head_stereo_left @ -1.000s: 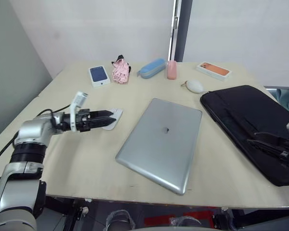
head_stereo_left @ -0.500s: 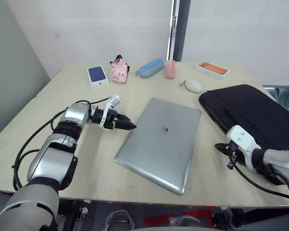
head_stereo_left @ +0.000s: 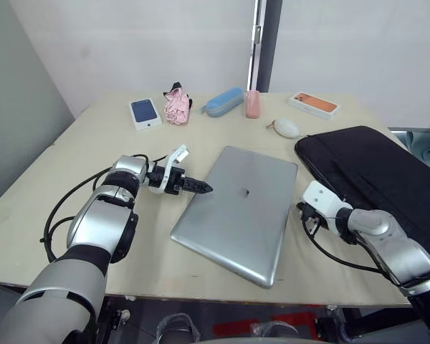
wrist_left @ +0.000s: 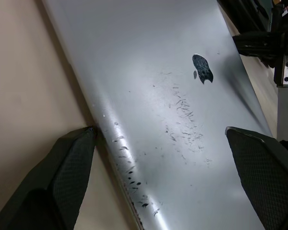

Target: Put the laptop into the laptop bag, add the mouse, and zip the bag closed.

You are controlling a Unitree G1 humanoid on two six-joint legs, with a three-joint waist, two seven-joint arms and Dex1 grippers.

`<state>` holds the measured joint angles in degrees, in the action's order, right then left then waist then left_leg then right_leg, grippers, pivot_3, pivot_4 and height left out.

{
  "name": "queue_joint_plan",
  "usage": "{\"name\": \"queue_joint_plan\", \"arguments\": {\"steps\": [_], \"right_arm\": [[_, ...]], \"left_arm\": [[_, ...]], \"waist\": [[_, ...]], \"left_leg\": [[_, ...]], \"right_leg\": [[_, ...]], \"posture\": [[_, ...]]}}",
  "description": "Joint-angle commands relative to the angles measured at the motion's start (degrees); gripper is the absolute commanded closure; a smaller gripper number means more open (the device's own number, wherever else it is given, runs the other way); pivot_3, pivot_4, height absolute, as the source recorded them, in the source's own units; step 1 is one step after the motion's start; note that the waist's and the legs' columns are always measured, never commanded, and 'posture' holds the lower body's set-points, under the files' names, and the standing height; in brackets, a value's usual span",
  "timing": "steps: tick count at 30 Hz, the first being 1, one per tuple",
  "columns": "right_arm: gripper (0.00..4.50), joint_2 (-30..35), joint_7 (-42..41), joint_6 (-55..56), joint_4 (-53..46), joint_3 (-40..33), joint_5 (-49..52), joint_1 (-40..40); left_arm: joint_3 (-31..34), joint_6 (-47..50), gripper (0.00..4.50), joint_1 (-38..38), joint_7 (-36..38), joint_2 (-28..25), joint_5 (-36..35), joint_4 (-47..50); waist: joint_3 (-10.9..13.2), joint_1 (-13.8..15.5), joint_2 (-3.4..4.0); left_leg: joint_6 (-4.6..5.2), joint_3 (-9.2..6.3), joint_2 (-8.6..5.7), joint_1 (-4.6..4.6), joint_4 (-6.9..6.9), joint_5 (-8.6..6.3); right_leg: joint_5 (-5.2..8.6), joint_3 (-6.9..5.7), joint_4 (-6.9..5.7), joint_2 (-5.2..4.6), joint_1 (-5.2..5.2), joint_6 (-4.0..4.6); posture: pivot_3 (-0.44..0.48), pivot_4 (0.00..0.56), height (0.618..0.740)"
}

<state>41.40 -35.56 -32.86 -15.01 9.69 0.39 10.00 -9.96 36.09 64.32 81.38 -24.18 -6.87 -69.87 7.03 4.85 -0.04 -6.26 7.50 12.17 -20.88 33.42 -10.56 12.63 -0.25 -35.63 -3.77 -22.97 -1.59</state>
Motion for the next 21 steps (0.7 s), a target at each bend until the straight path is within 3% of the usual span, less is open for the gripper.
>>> {"name": "queue_joint_plan", "arguments": {"steps": [1, 9, 19, 21], "right_arm": [[4.44, -2.3, -0.2, -0.4, 1.0, 3.2, -1.6, 1.8], [4.44, -9.7, -0.8, 1.2, 5.3, 8.9, -5.3, 8.6], [4.44, -11.4, -1.3, 3.3, 10.0, 5.9, -6.4, 9.5], [4.5, -10.7, -1.4, 3.5, 10.2, 5.2, -6.5, 9.0]], "left_arm": [[1.9, 0.8, 0.0, 1.4, -1.0, 0.1, 0.8, -1.7], [4.7, 2.9, 0.0, 1.6, -0.5, 1.1, 0.7, -2.5], [5.9, 8.7, 0.0, 2.0, 7.3, 1.3, -0.7, 0.3], [6.6, 9.5, 0.83, 2.5, 7.2, 0.8, -1.0, 0.3]], "waist": [[0.0, -0.3, 0.0], [0.0, -1.9, -0.04], [0.3, -2.4, -0.21], [0.3, -2.3, -0.23]], "left_leg": [[0.01, 0.0, 0.0, 0.05, 0.0, 0.0], [-0.12, 0.1, 0.01, 0.72, -0.26, -0.04], [-0.39, 0.12, 0.01, 0.75, -0.48, 0.01], [-0.28, 0.11, 0.01, 0.74, -0.57, 0.09]], "right_leg": [[-0.01, 0.01, 0.0, 0.01, 0.04, 0.01], [-0.04, 0.1, 0.0, 0.03, 0.4, 0.06], [-0.08, 0.09, 0.11, 0.04, 0.4, 0.14], [-0.09, 0.07, 0.22, 0.06, 0.4, 0.14]], "posture": [[0.0, 0.15, 0.74], [0.0, 0.15, 0.74], [0.0, 0.15, 0.74], [0.0, 0.15, 0.74]]}}
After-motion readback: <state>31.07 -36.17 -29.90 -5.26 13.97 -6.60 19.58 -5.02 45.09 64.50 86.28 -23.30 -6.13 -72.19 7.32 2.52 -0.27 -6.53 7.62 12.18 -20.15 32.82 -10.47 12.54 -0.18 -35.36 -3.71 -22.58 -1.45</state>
